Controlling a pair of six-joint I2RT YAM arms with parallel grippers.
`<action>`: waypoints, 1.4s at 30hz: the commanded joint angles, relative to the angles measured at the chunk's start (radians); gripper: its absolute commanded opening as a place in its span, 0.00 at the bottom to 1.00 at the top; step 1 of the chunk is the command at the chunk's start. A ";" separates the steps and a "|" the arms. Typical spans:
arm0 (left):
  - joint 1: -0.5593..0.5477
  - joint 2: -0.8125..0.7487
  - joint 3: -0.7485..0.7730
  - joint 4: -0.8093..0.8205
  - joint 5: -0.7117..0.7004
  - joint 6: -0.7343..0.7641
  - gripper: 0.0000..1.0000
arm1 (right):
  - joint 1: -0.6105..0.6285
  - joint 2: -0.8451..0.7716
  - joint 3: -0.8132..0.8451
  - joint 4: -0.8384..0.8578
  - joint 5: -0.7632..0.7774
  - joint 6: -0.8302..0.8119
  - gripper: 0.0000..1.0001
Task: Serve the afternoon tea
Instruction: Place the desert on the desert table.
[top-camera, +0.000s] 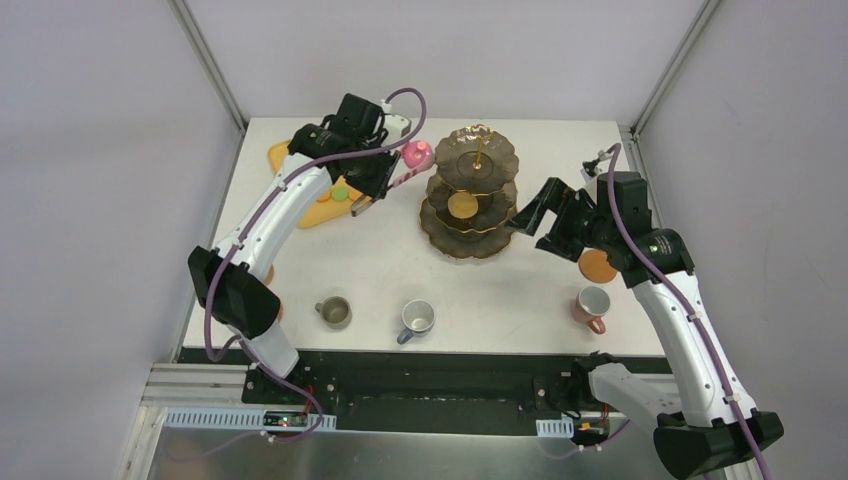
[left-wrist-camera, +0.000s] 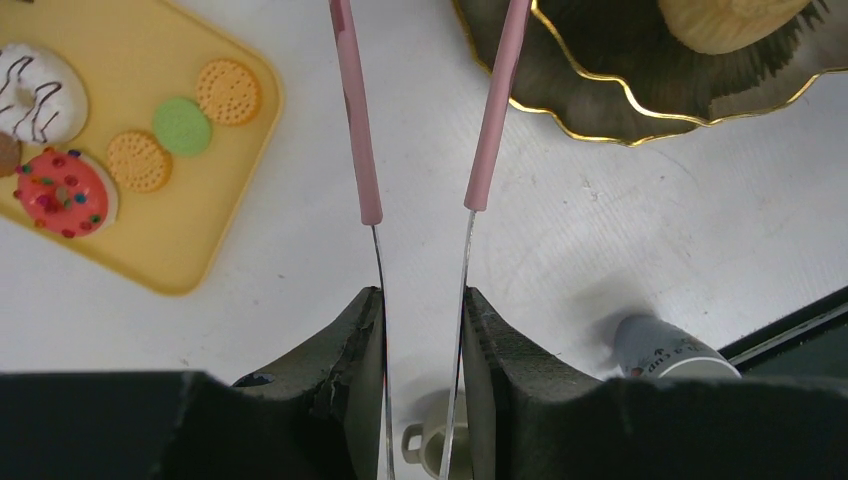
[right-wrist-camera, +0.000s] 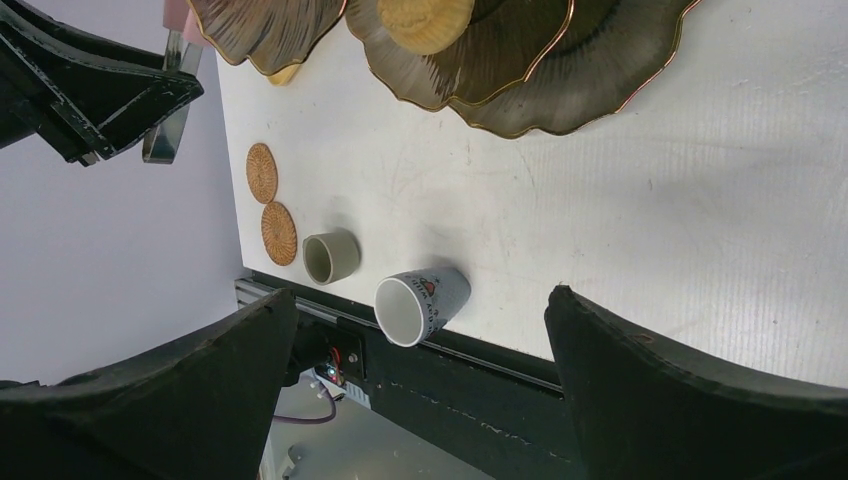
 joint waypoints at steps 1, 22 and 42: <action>-0.032 -0.003 0.008 0.093 0.086 0.066 0.10 | 0.004 -0.004 0.042 -0.008 0.007 0.017 0.99; -0.085 0.144 0.041 0.189 0.175 0.081 0.11 | 0.003 0.009 0.071 -0.035 0.026 0.015 0.99; -0.128 0.269 0.169 0.180 0.154 0.064 0.21 | 0.004 -0.007 0.061 -0.043 0.041 0.009 0.99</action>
